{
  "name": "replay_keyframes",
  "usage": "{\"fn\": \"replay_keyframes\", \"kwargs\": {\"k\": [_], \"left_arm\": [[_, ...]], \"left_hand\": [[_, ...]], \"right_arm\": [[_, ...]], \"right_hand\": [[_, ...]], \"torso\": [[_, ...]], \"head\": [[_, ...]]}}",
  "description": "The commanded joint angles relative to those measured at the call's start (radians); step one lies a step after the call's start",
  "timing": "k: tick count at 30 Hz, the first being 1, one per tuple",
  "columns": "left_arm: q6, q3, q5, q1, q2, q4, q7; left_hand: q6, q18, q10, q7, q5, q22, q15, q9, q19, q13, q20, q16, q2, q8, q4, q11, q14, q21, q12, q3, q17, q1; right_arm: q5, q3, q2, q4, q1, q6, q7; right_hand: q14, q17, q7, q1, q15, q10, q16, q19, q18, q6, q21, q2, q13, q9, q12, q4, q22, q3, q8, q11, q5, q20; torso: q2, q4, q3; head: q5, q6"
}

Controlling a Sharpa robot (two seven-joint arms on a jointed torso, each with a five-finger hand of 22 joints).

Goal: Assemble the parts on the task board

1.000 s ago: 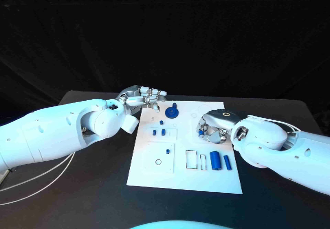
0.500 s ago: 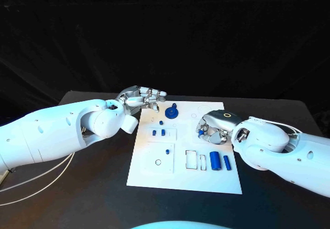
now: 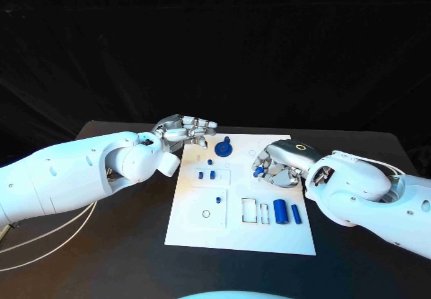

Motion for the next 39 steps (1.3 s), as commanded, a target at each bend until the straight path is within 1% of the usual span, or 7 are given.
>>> {"fn": "replay_keyframes", "kwargs": {"k": [1, 10, 13, 18, 24, 30, 39], "left_arm": [[0.023, 0.000, -0.002, 0.001, 0.003, 0.001, -0.001], [0.023, 0.000, -0.002, 0.001, 0.010, -0.004, 0.002], [0.024, 0.000, -0.002, 0.001, 0.015, -0.006, 0.003], [0.025, -0.001, -0.002, 0.001, 0.021, -0.008, 0.004], [0.025, -0.001, -0.002, 0.001, 0.026, -0.010, 0.006], [0.027, -0.001, -0.002, 0.001, 0.028, -0.011, 0.003], [0.030, -0.001, -0.002, 0.001, 0.027, -0.011, 0.001]], "left_hand": [[-0.005, 0.005, -0.007, 0.001, -0.002, -0.001, 0.001, -0.001, 0.003, 0.001, 0.007, -0.005, 0.001, 0.002, -0.003, -0.001, -0.007, -0.007, 0.002, -0.005, -0.001, 0.006], [-0.005, 0.005, -0.007, 0.001, -0.002, -0.001, 0.001, -0.001, 0.003, 0.001, 0.007, -0.005, 0.001, 0.002, -0.003, -0.001, -0.007, -0.007, 0.002, -0.005, -0.001, 0.006], [-0.005, 0.005, -0.007, 0.001, -0.002, -0.001, 0.001, -0.001, 0.003, 0.001, 0.007, -0.005, 0.001, 0.002, -0.003, -0.001, -0.007, -0.007, 0.002, -0.005, -0.001, 0.006], [-0.005, 0.005, -0.007, 0.001, -0.002, -0.001, 0.001, -0.001, 0.003, 0.001, 0.007, -0.005, 0.001, 0.002, -0.003, -0.001, -0.007, -0.007, 0.002, -0.005, -0.001, 0.006], [-0.006, 0.005, -0.009, 0.001, -0.002, -0.002, 0.002, -0.002, 0.002, 0.001, 0.008, -0.006, 0.002, 0.002, -0.003, 0.000, -0.008, -0.007, 0.002, -0.006, -0.002, 0.007], [-0.006, 0.005, -0.009, 0.001, -0.002, -0.002, 0.002, -0.002, 0.002, 0.001, 0.008, -0.006, 0.002, 0.002, -0.003, 0.000, -0.008, -0.007, 0.002, -0.006, -0.002, 0.007], [-0.006, 0.005, -0.009, 0.001, -0.002, -0.002, 0.002, -0.002, 0.002, 0.001, 0.008, -0.006, 0.002, 0.002, -0.003, 0.000, -0.008, -0.007, 0.002, -0.006, -0.002, 0.007]], "right_arm": [[0.033, 0.001, 0.001, 0.032, 0.002, -0.024, 0.013], [0.052, 0.000, 0.075, 0.063, -0.029, -0.038, 0.043], [0.053, -0.001, 0.109, 0.062, -0.050, -0.042, 0.055], [0.055, -0.003, 0.163, 0.053, -0.090, -0.043, 0.073], [0.057, -0.012, 0.216, 0.010, -0.137, -0.039, 0.088], [0.041, -0.015, 0.244, -0.035, -0.166, -0.039, 0.092], [-0.021, -0.017, 0.258, -0.065, -0.178, 0.002, 0.063]], "right_hand": [[0.041, -0.001, 0.005, -0.008, -0.003, -0.009, 0.003, 0.026, -0.016, 0.008, 0.000, -0.003, 0.000, 0.028, -0.001, -0.003, 0.196, 0.000, 0.009, 0.000, 0.005, -0.003], [0.040, -0.002, 0.006, -0.010, -0.003, -0.008, 0.003, 0.024, -0.015, 0.008, -0.004, -0.004, 0.000, 0.028, -0.001, -0.003, 0.194, 0.000, 0.009, 0.000, 0.005, -0.002], [0.040, -0.003, 0.006, -0.010, -0.003, -0.008, 0.002, 0.024, -0.015, 0.008, -0.005, -0.004, 0.000, 0.028, -0.002, -0.003, 0.193, 0.000, 0.009, 0.000, 0.005, -0.002], [0.040, -0.004, 0.007, -0.011, -0.002, -0.008, 0.001, 0.022, -0.014, 0.007, -0.009, -0.004, 0.000, 0.029, -0.004, -0.003, 0.192, 0.000, 0.008, 0.000, 0.010, -0.002], [0.040, -0.004, 0.008, -0.012, -0.002, -0.009, 0.002, 0.021, -0.014, 0.006, -0.011, -0.003, 0.000, 0.029, -0.005, -0.004, 0.192, 0.000, 0.008, 0.001, 0.013, -0.002], [0.040, -0.003, 0.010, -0.012, -0.001, -0.010, 0.002, 0.020, -0.013, 0.002, -0.013, -0.003, 0.001, 0.031, -0.010, -0.007, 0.191, 0.000, 0.006, 0.002, 0.028, 0.000], [0.041, -0.001, 0.010, -0.012, 0.000, -0.009, 0.004, 0.026, -0.016, 0.002, 0.000, -0.005, 0.001, 0.032, -0.011, -0.009, 0.197, -0.001, 0.006, 0.003, 0.031, 0.000]], "torso": [[0.002, 0.0003, 0.0006], [0.001, 0.0008, 0.0014], [0.001, 0.0032, 0.0004], [0.003, -0.0021, 0.0005], [0.002, 0.0012, 0.0002], [0.002, -0.0002, 0.0006], [0.002, -0.0007, 0.0010]], "head": [[0.002, 0.000], [0.017, -0.007], [0.024, -0.012], [0.038, -0.016], [0.049, -0.026], [0.045, -0.023], [0.044, -0.028]]}}
